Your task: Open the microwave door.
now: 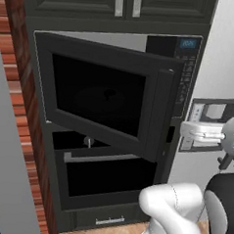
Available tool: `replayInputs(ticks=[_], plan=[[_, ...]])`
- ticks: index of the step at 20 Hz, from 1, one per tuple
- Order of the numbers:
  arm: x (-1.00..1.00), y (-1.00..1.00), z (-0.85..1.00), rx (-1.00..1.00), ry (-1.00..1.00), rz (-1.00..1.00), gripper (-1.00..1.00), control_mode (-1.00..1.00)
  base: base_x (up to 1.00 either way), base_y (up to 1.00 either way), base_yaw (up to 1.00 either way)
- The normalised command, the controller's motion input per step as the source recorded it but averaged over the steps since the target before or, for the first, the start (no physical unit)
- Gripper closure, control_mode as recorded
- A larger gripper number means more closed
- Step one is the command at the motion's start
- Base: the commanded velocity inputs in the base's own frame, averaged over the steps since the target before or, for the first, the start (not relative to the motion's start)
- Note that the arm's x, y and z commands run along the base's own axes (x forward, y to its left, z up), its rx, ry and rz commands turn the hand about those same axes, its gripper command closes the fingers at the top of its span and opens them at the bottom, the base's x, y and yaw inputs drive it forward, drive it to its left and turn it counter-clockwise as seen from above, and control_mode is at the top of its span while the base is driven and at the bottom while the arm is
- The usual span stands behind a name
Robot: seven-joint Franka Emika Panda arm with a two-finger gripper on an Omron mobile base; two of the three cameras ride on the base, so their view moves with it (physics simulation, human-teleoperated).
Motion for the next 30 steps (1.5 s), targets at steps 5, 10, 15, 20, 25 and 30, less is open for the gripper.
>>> replayInputs(ticks=[5, 10, 15, 20, 25, 30], plan=[[-0.14, -0.92, 0.15, 0.44, 0.05, 0.30, -1.00, -1.00, 0.00, 0.00, 0.00], [0.27, -0.35, 0.00, 0.47, 0.39, 0.25, -1.00, -1.00, 0.00, 0.00, 0.00], [0.38, -0.10, -0.21, 0.60, 0.41, 0.02, -1.00, -1.00, 0.00, 0.00, 0.00], [0.96, 0.00, -0.39, 0.50, 0.23, -0.01, -1.00, -1.00, 0.00, 0.00, 0.00], [0.99, 0.04, -0.12, 0.26, 0.10, 0.04, -1.00, -1.00, 0.00, 0.00, 0.00], [0.71, 0.38, -0.08, 0.03, 0.09, 0.11, -1.00, -1.00, 0.00, 0.00, 0.00]])
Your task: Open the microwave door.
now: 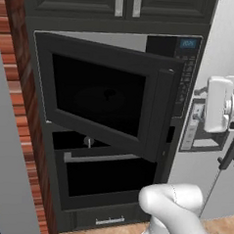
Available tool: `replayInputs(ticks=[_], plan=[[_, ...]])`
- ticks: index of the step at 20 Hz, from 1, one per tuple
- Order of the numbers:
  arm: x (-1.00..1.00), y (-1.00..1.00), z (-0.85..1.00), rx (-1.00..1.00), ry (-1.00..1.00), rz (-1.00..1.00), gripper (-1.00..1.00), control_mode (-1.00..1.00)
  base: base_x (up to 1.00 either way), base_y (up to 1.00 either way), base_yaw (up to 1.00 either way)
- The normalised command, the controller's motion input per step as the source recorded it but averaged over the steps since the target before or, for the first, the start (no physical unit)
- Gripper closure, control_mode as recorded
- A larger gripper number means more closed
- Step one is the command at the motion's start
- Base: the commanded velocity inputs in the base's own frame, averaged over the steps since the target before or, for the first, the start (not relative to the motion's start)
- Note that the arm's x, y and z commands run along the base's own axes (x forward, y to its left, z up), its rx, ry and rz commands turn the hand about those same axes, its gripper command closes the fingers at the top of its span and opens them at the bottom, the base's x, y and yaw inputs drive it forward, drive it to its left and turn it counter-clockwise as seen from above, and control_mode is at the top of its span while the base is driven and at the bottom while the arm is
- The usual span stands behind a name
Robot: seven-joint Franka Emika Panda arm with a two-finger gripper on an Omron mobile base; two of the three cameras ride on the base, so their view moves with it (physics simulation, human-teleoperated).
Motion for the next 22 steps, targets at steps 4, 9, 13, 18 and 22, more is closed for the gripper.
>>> replayInputs(ticks=[4, 9, 13, 18, 22], plan=[[0.53, 0.76, -0.01, 0.00, 0.20, 0.09, -1.00, -1.00, 0.00, 0.00, 0.00], [0.16, 0.80, 0.00, 0.00, 0.28, 0.16, -1.00, -1.00, 0.00, 0.00, 0.00], [-0.42, 0.29, 0.23, 0.00, 0.42, 0.37, -1.00, -1.00, 0.00, 0.00, 0.00], [-0.38, 0.61, 0.09, 0.00, 0.40, 0.35, -1.00, -1.00, 0.00, 0.00, 0.00], [0.00, 1.00, 0.00, 0.00, 0.31, 0.19, -1.00, -1.00, 0.00, 0.00, 0.00]])
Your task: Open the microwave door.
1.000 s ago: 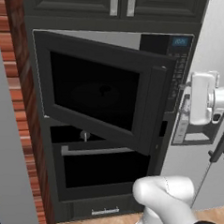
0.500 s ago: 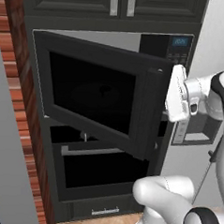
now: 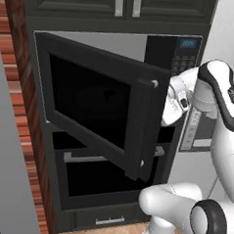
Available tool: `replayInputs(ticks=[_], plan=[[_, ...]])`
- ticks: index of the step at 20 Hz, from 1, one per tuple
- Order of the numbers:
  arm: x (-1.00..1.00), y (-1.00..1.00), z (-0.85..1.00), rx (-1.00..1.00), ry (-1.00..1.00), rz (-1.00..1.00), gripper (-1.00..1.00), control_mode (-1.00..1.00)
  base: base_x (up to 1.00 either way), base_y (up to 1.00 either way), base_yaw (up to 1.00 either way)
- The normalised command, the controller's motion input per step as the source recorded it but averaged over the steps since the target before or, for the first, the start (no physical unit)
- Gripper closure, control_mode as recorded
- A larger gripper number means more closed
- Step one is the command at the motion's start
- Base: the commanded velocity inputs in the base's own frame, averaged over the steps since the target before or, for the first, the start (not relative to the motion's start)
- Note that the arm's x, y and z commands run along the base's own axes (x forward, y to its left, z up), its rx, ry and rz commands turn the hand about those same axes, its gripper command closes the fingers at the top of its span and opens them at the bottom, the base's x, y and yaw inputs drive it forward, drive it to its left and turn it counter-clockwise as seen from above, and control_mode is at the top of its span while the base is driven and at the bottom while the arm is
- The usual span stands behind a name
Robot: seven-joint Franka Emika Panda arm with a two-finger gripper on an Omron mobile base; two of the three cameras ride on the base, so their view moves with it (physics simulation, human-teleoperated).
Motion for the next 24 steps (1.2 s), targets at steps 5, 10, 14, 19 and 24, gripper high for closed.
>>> replayInputs(ticks=[5, 10, 14, 19, 24], plan=[[0.00, 1.00, 0.00, 0.00, 0.20, 0.10, -1.00, -1.00, 0.00, 0.00, 0.00], [-0.09, 1.00, 0.00, 0.00, 0.05, 0.00, -1.00, -1.00, 0.00, 0.00, 0.00], [-0.41, 1.00, 0.00, 0.05, 0.00, -0.14, -1.00, -1.00, 0.00, 0.00, 0.00], [-0.08, 1.00, -0.08, 0.07, -0.01, -0.25, -1.00, -1.00, 0.00, 0.00, 0.00], [-0.01, 0.74, -0.02, 0.00, -0.07, -0.14, -1.00, -1.00, 0.00, 0.00, 0.00]])
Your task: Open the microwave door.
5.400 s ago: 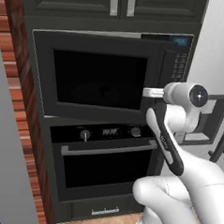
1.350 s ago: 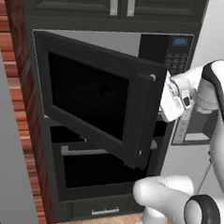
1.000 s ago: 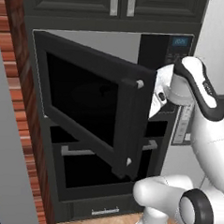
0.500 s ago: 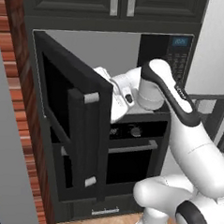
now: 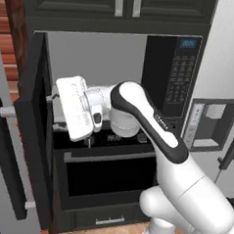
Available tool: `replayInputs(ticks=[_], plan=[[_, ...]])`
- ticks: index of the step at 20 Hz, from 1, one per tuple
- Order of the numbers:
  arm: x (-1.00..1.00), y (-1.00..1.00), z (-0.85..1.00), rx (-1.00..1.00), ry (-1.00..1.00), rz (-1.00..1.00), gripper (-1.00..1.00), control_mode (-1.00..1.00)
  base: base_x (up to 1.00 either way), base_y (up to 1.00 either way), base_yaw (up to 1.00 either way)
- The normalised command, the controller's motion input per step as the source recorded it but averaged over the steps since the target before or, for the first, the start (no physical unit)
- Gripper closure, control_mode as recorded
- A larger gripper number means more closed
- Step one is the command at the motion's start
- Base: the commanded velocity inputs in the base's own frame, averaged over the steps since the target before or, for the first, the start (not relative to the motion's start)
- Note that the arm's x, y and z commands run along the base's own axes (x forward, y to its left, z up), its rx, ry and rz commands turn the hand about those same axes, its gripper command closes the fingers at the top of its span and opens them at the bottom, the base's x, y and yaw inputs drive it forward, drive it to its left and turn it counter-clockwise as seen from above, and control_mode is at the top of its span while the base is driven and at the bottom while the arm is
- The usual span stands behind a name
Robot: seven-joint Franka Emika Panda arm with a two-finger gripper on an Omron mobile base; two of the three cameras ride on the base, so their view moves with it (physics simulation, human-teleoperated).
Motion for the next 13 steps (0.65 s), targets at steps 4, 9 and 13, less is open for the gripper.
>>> replayInputs(ticks=[4, 9, 13], plan=[[0.00, 0.00, 0.00, 0.00, 0.00, 0.00, -1.00, -1.00, 0.00, 0.00, 0.00], [0.02, 0.01, 0.00, 0.00, 0.00, 0.00, -1.00, -1.00, 0.00, 0.00, 0.00], [0.04, 0.40, -0.02, -0.03, 0.00, 0.01, -1.00, -1.00, 0.00, 0.00, 0.00]])
